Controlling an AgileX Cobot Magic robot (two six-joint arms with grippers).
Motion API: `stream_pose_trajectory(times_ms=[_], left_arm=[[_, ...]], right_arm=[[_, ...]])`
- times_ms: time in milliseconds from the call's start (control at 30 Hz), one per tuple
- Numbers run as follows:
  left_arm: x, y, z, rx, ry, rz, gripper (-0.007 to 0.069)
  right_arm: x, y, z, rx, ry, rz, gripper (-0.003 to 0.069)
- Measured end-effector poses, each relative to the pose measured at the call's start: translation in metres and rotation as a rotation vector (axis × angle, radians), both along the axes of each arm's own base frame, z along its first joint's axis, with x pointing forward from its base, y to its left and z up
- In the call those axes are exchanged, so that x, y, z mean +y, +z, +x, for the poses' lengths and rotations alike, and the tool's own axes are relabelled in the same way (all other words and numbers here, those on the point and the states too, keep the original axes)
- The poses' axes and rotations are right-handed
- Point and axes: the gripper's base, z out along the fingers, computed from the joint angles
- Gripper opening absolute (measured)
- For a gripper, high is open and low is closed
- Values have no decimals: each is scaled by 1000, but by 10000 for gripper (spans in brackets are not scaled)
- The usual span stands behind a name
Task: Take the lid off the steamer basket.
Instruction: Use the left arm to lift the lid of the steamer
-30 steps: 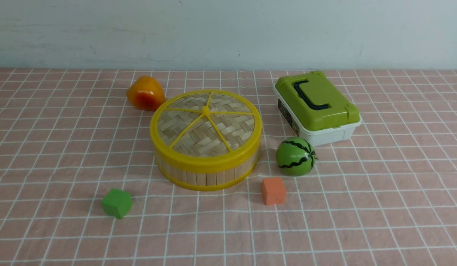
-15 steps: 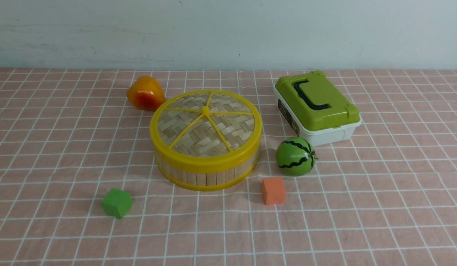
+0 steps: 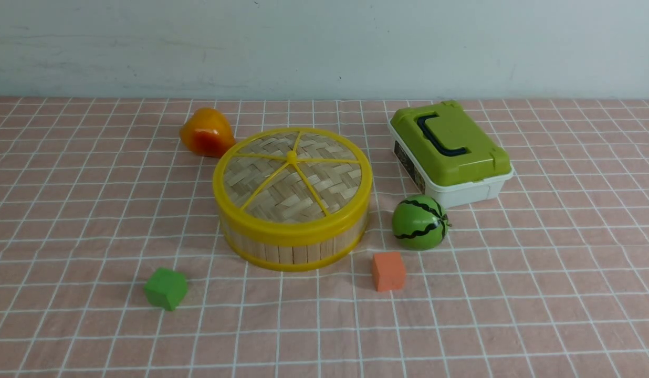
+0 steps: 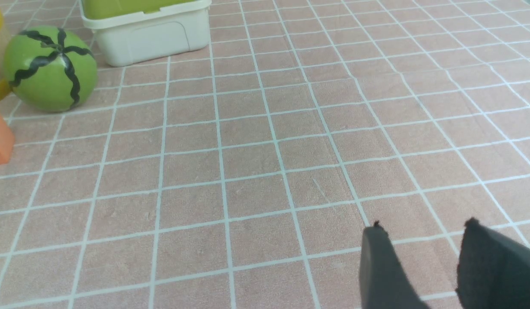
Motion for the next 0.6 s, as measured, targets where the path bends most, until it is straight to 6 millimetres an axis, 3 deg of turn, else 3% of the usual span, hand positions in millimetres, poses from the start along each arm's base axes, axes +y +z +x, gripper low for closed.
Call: stream_pose_trajectory(times_ms=[600], left_arm=[[0,0,0,0,0,0,27]], right_arm=[[0,0,0,0,0,0,241]])
